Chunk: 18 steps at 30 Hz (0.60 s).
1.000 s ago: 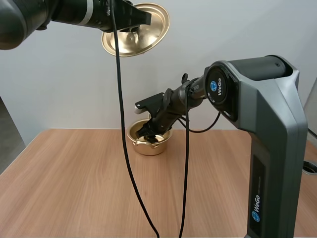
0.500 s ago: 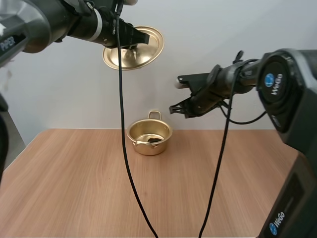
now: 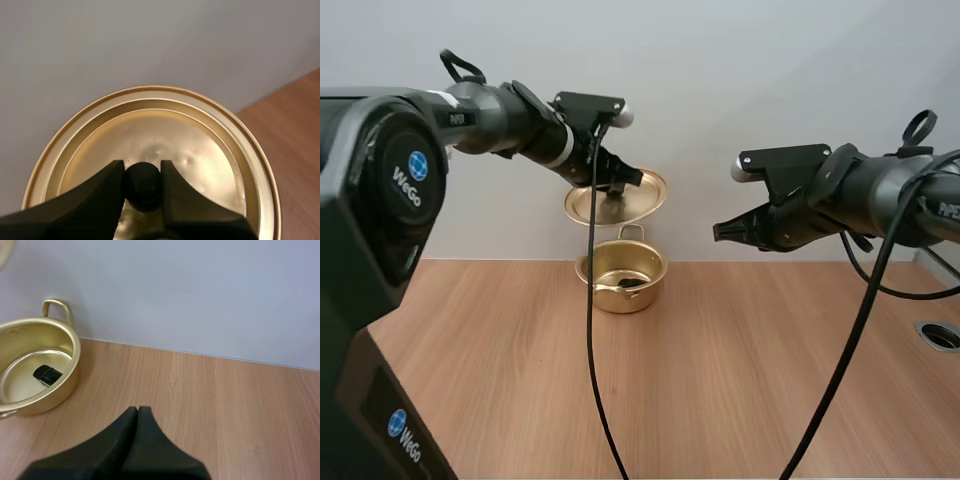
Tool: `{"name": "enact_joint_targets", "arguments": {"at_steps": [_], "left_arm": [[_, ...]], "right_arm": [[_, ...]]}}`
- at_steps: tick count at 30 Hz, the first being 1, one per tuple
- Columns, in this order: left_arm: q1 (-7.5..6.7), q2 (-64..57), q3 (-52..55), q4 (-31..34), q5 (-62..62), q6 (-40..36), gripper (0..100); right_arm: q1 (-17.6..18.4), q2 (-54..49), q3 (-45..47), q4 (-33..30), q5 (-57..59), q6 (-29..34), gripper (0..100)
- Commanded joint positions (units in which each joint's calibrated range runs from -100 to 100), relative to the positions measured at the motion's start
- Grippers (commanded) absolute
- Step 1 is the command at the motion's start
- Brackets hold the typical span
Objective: Open the pot, put the car inside, and close it
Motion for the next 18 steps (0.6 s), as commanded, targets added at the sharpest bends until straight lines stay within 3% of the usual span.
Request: {"name": "enact_joint_targets", "arguments": {"at_steps": [1, 18], "left_arm": [[-0.18, 1.49, 1.03, 0.00, -0.27, 0.54, 0], [-0.26, 9.11, 3.41, -0.45, -4.94, 1.96, 0]], "right_arm": [[-0.02, -0.97, 0.55, 0.00, -0.01, 0.00, 0], [-0.02, -1.53, 0.51, 0.24, 3.36, 0.00, 0]]}}
